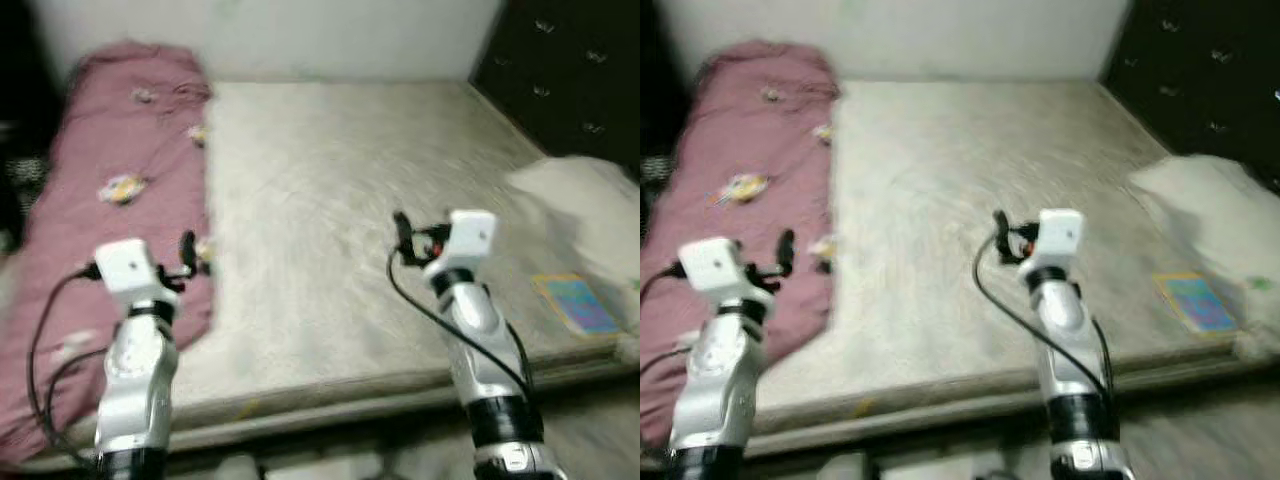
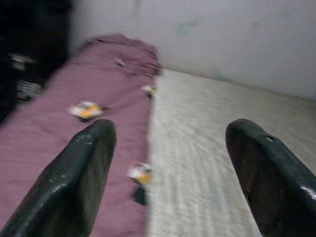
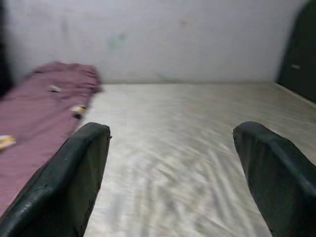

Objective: Clean up the room

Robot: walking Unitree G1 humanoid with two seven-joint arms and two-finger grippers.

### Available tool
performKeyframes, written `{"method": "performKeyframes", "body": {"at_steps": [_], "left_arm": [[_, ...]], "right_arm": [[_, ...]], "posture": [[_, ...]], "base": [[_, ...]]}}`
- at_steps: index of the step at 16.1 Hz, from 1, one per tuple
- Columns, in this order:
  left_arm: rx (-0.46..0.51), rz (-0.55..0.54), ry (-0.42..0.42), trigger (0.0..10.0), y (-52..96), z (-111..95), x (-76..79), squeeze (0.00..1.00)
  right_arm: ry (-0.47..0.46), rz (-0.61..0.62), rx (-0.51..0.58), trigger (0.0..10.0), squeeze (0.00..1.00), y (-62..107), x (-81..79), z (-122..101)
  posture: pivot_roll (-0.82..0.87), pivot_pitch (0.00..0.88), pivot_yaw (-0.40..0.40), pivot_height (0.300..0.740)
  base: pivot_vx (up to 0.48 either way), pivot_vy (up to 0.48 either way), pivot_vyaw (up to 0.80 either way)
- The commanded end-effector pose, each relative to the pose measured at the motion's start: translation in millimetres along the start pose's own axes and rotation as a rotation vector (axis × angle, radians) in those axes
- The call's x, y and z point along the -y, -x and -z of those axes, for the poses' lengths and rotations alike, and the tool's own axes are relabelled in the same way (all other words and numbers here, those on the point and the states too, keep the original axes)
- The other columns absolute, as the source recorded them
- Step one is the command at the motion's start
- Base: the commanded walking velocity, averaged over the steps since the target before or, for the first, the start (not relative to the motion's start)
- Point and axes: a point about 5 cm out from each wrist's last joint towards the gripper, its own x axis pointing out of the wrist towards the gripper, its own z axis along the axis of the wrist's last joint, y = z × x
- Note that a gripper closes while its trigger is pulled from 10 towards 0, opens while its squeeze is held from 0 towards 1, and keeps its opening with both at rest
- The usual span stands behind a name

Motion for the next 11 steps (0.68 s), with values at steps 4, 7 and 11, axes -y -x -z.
{"method": "performKeyframes", "body": {"at_steps": [4,7,11], "left_arm": [[-0.006,0.014,0.001,10.0,1.9,2.3,7.7,0.00],[-0.013,0.016,0.002,10.0,2.5,3.4,7.0,0.00],[0.013,0.004,-0.025,10.0,1.8,-1.1,5.4,0.00]], "right_arm": [[0.012,0.034,0.002,10.0,0.00,2.2,10.1,-1.3],[0.011,0.036,-0.003,10.0,0.00,2.7,10.2,-0.2],[0.009,0.041,-0.004,10.0,0.00,1.3,10.4,-1.1]], "posture": [[0.06,0.000,-0.039,0.740],[0.06,0.004,-0.040,0.740],[0.06,0.020,-0.039,0.740]], "base": [[0.000,0.438,0.00],[0.000,0.439,0.00],[0.060,0.326,0.00]]}}
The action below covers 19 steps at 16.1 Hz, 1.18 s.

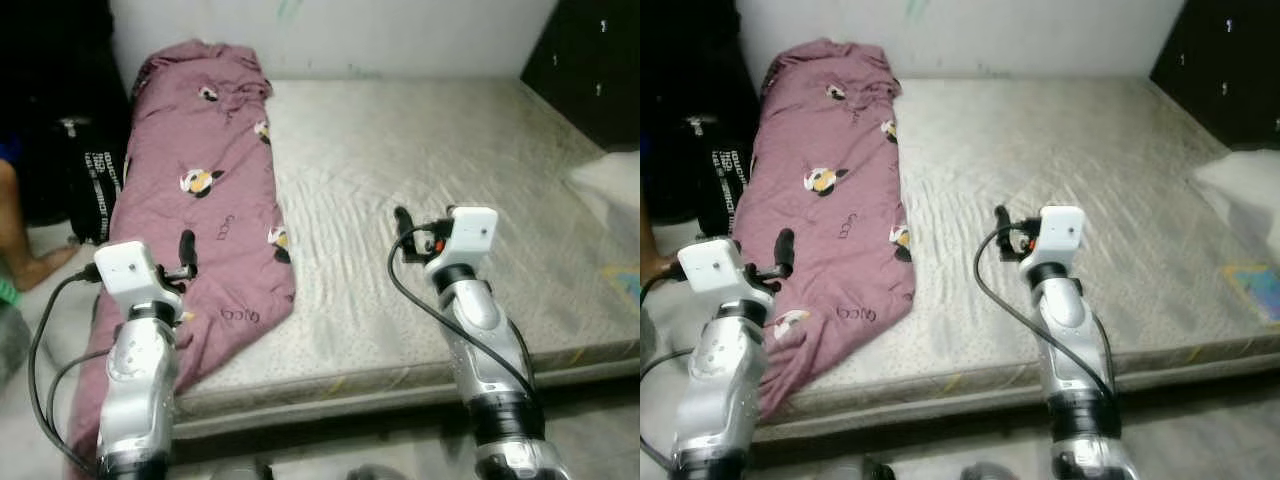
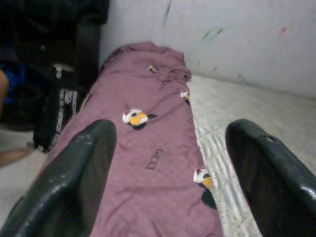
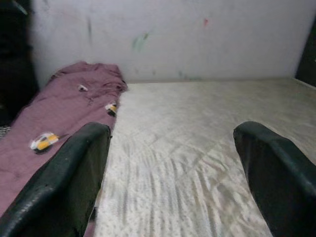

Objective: Clean up the room

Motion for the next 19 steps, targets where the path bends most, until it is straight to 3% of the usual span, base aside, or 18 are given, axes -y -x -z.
{"method": "performKeyframes", "body": {"at_steps": [1,6,15,19], "left_arm": [[0.001,-0.011,-0.019,10.0,-0.4,-3,-2.9,0.00],[-0.007,-0.020,-0.040,10.0,3.8,-2,-8.7,0.00],[-0.012,-0.023,-0.037,10.0,8.9,-1,-11.1,0.00],[-0.012,-0.030,-0.046,10.0,9.2,-1,-12.2,0.00]], "right_arm": [[-0.006,0.002,0.012,10.0,0.00,-2.5,-0.4,-5],[-0.006,0.014,-0.002,10.0,0.00,1.8,2.8,-4],[-0.002,0.009,-0.019,10.0,0.00,7.1,1.2,-1],[-0.003,0.015,-0.023,10.0,0.00,8.3,2.1,0]], "posture": [[0.06,0.024,-0.039,0.740],[0.05,0.061,-0.042,0.740],[0.06,0.078,-0.042,0.740],[0.06,0.081,-0.040,0.740]], "base": [[0.000,0.000,0.00],[0.000,0.000,0.00],[0.273,0.395,0.00],[0.000,0.000,0.00]]}}
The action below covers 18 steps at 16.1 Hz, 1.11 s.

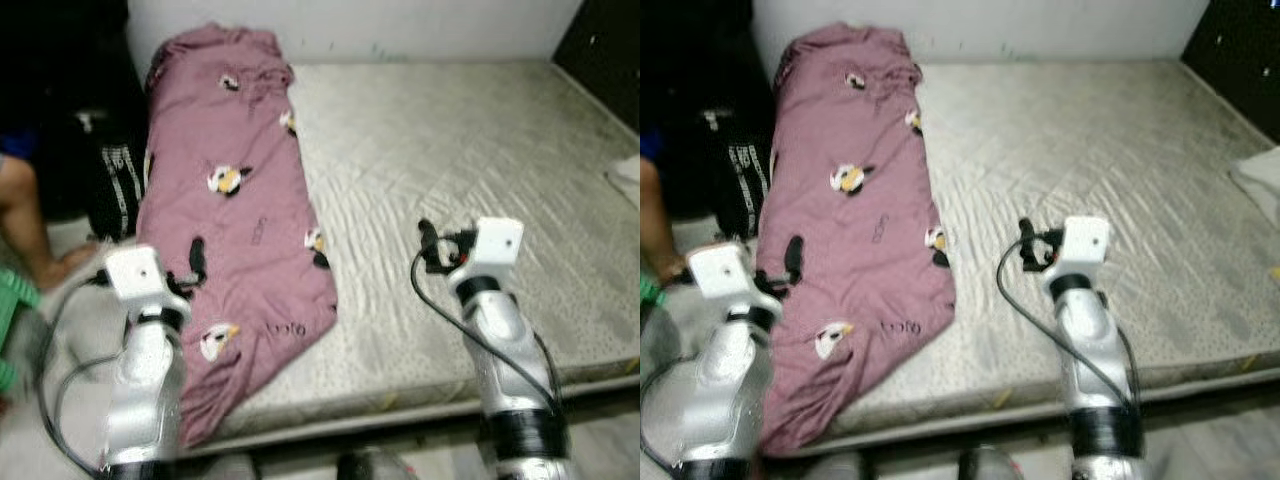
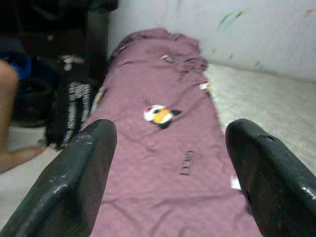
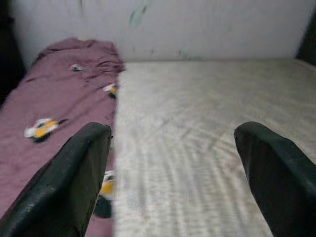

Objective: Clean up the room

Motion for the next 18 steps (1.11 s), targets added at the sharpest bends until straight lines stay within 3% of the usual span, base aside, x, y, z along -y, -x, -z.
{"method": "performKeyframes", "body": {"at_steps": [1,6,8,14,18], "left_arm": [[-0.011,-0.018,-0.016,10.0,1.5,1.9,-4.4,0.00],[-0.029,-0.035,-0.020,10.0,-1.4,3.1,-7.8,0.00],[-0.012,-0.018,-0.028,10.0,-2.6,2.1,-7.4,0.00],[-0.031,-0.032,-0.044,10.0,-3.7,4.1,-6.9,0.00],[-0.018,-0.028,-0.039,10.0,-3.4,3.3,-6.6,0.00]], "right_arm": [[0.005,0.005,-0.003,10.0,0.00,-0.1,0.2,-0.9],[0.011,0.017,-0.009,10.0,0.00,-0.7,2.1,-0.7],[0.008,0.018,-0.008,10.0,0.00,-1.5,1.5,-0.8],[0.006,0.015,-0.003,10.0,0.00,-1.6,0.3,-1.6],[0.003,0.015,-0.002,10.0,0.00,-1.5,-0.8,-1.2]], "posture": [[0.06,0.080,-0.041,0.740],[0.06,0.073,-0.042,0.740],[0.06,0.067,-0.042,0.740],[0.06,0.069,-0.039,0.740],[0.06,0.069,-0.036,0.740]], "base": [[0.000,0.000,0.00],[0.000,0.000,-0.11],[0.000,0.354,-0.72],[0.000,0.468,0.00],[0.000,0.000,0.00]]}}
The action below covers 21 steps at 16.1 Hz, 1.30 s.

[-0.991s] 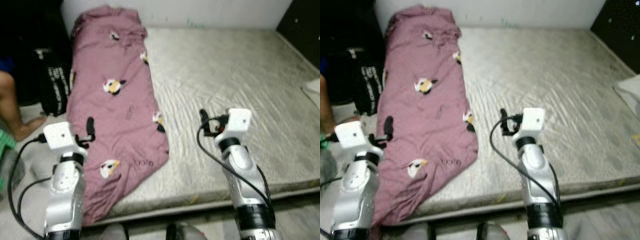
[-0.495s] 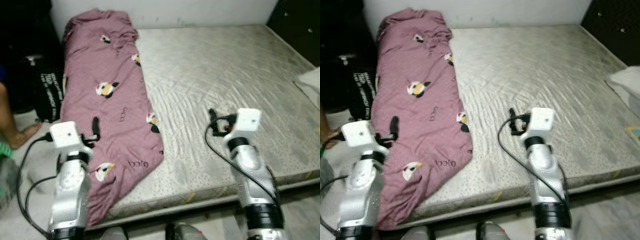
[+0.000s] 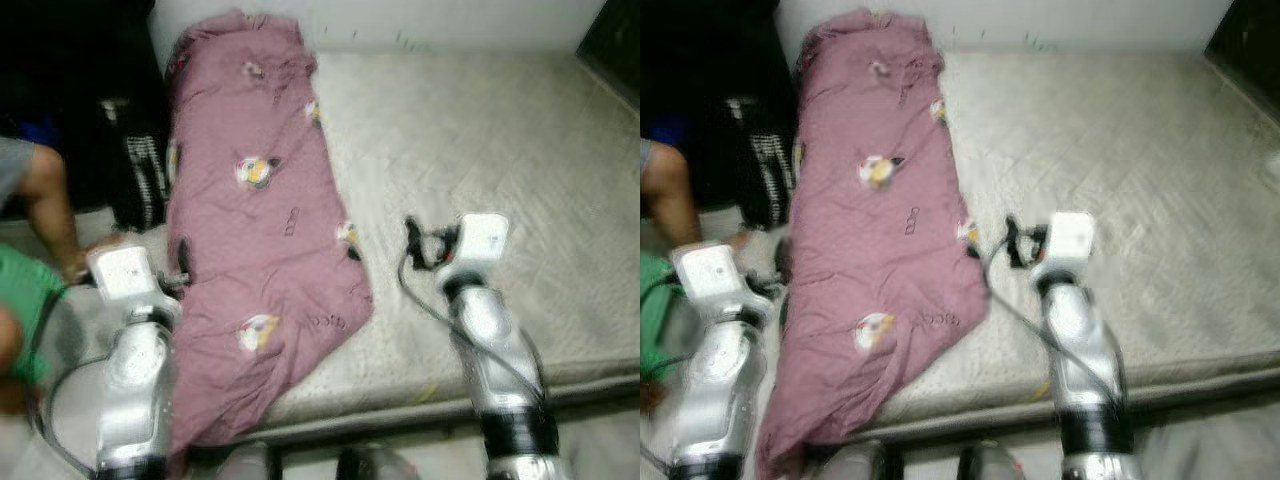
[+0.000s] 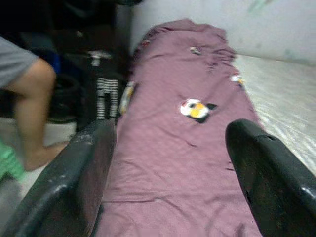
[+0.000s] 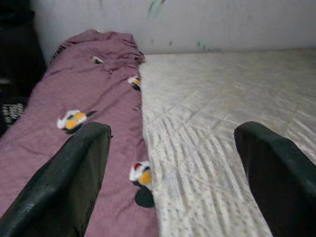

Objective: Clean up the room

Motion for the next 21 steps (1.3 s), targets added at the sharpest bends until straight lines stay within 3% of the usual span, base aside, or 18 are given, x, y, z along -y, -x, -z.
{"method": "performKeyframes", "body": {"at_steps": [1,8,18,21], "left_arm": [[0.002,-0.011,-0.015,10.0,-0.7,-2,-3.2,0.00],[-0.012,-0.010,-0.048,10.0,-1.1,-1,-10.4,0.00],[-0.016,-0.009,-0.073,10.0,-0.3,-1,-12.3,0.00],[-0.030,-0.028,-0.080,10.0,-0.8,1,-15.1,0.00]], "right_arm": [[0.002,0.008,0.010,10.0,0.00,-1.2,2.1,-3],[-0.009,0.021,0.002,10.0,0.00,1.6,3.3,-2],[-0.016,0.017,0.005,10.0,0.00,2.6,1.6,-1],[-0.011,0.016,0.005,10.0,0.00,2.2,1.9,-1]], "posture": [[0.06,0.069,-0.036,0.740],[0.06,0.084,-0.031,0.736],[0.07,0.090,-0.031,0.630],[0.07,0.091,-0.030,0.630]], "base": [[0.000,0.000,0.00],[0.000,0.000,0.00],[0.000,0.000,0.00],[0.000,0.000,0.00]]}}
